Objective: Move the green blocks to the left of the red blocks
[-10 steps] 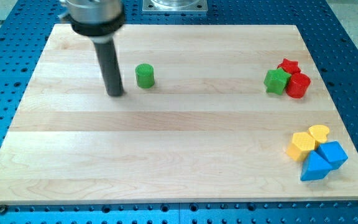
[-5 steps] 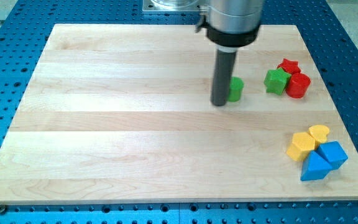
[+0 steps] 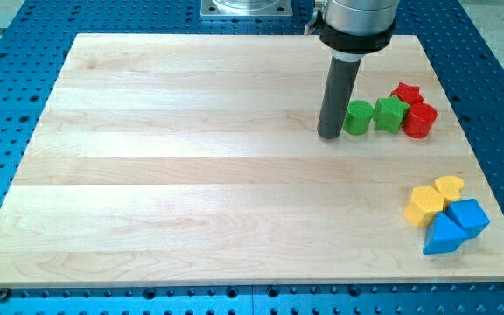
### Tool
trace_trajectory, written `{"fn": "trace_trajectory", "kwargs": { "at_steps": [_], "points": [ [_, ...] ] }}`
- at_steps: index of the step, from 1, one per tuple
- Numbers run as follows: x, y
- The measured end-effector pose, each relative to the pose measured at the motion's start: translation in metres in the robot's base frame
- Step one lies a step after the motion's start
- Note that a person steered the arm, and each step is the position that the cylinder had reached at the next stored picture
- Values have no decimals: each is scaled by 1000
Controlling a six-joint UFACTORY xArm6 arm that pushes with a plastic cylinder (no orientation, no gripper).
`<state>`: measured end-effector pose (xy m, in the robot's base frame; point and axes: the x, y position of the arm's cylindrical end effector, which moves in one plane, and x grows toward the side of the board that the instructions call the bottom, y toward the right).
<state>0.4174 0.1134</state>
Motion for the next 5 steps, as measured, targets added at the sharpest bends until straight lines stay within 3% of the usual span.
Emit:
{"fn": "trace_trajectory", "kwargs": {
  "at_steps": [1,2,3,4,5],
  "points": [
    [20,20],
    [49,68],
    [47,141],
    [14,134],
    [12,132]
  ]
}}
